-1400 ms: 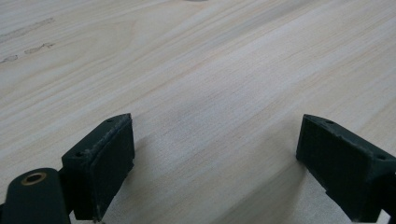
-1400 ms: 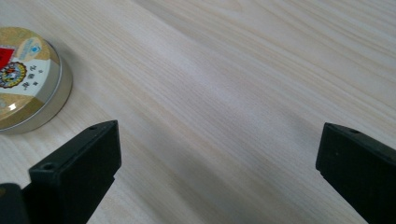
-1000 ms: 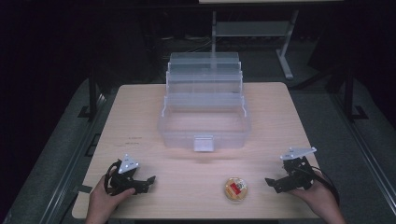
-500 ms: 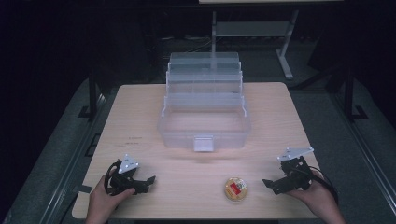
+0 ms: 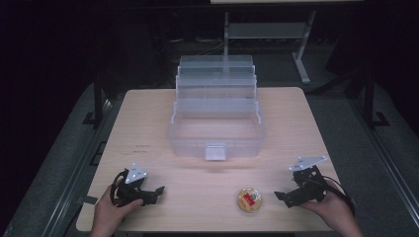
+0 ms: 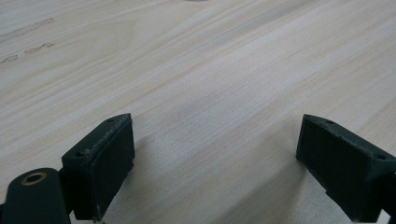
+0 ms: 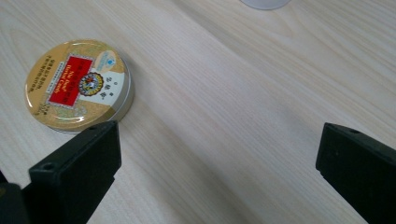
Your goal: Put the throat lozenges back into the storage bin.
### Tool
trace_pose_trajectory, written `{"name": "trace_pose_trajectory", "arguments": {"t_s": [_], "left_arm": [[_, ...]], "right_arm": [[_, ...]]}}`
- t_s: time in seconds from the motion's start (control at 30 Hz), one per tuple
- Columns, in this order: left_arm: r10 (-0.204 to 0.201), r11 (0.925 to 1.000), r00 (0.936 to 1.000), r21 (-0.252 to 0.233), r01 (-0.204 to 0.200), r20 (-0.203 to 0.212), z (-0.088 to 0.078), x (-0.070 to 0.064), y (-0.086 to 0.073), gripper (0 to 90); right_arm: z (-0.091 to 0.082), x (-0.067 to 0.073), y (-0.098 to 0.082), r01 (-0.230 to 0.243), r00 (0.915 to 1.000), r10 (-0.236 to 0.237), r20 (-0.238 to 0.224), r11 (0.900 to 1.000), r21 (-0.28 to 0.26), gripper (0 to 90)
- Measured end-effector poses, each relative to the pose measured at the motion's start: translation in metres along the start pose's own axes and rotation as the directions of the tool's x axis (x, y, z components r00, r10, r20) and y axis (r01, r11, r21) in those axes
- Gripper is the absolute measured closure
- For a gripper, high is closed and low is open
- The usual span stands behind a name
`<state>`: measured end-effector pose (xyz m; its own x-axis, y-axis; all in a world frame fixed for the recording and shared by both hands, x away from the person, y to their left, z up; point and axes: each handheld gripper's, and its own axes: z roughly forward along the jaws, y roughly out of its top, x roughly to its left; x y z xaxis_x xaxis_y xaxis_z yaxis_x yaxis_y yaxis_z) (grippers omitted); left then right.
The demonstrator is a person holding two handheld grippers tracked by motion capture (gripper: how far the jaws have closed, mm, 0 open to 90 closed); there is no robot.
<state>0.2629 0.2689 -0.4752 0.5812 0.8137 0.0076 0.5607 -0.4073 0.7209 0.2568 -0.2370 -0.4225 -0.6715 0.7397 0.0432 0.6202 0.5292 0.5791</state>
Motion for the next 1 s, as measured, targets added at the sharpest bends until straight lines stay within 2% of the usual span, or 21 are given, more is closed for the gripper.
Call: {"name": "trace_pose_trajectory", "arguments": {"t_s": [1.0], "left_arm": [[-0.001,1.0000,1.0000,-0.001,0.001,0.000,0.000,0.000,0.000,10.5]], "right_arm": [[0.012,0.023,0.019,0.082,0.9952,-0.081,-0.056,0.997,0.015,0.0]]}}
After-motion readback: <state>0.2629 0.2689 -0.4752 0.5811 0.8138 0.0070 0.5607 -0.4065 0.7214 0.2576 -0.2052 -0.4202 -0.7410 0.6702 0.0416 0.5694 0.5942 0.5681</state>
